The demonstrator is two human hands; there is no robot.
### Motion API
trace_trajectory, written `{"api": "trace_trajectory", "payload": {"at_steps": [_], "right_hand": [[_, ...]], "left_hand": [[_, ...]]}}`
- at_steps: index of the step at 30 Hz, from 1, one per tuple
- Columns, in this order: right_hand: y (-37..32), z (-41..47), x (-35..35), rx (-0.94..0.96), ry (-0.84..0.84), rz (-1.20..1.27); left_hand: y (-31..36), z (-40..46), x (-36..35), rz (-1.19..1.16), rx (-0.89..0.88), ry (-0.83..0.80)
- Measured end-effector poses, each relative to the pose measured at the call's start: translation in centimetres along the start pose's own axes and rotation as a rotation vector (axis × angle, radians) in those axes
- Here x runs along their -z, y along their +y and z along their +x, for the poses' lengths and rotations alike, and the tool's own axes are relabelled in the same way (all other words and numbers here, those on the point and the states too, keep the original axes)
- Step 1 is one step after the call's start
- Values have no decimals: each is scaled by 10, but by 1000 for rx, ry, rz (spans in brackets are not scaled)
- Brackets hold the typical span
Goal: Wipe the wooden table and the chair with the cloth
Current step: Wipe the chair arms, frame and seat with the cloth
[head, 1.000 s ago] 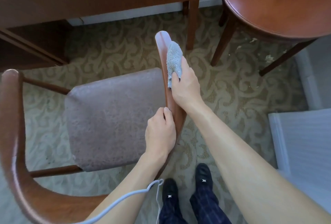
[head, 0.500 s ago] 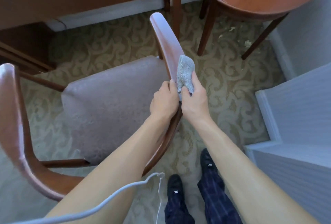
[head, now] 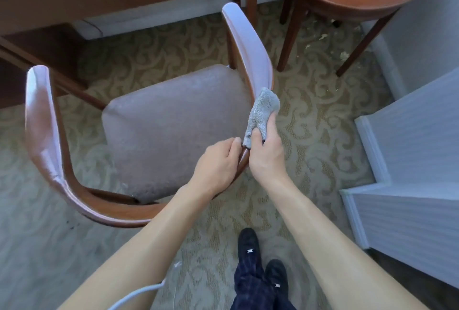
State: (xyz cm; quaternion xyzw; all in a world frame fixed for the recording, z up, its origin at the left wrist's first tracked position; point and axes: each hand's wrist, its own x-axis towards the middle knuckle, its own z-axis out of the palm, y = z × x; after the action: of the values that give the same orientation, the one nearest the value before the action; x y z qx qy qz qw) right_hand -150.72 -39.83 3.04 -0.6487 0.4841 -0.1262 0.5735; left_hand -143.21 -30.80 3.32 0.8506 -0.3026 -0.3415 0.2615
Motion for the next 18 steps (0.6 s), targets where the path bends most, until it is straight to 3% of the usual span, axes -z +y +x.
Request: {"api": "trace_trajectory", "payload": {"at_steps": [9,14,18], "right_hand": [[16,-76,-15,1,-23,179],[4,-28,-2,-60,95,199],[-4,10,-2,-78,76,222]], "left_hand": [[2,1,-3,-2,3,64],[1,0,-4,-10,-22,100],[-1,3,-4,20,-78,121]]}}
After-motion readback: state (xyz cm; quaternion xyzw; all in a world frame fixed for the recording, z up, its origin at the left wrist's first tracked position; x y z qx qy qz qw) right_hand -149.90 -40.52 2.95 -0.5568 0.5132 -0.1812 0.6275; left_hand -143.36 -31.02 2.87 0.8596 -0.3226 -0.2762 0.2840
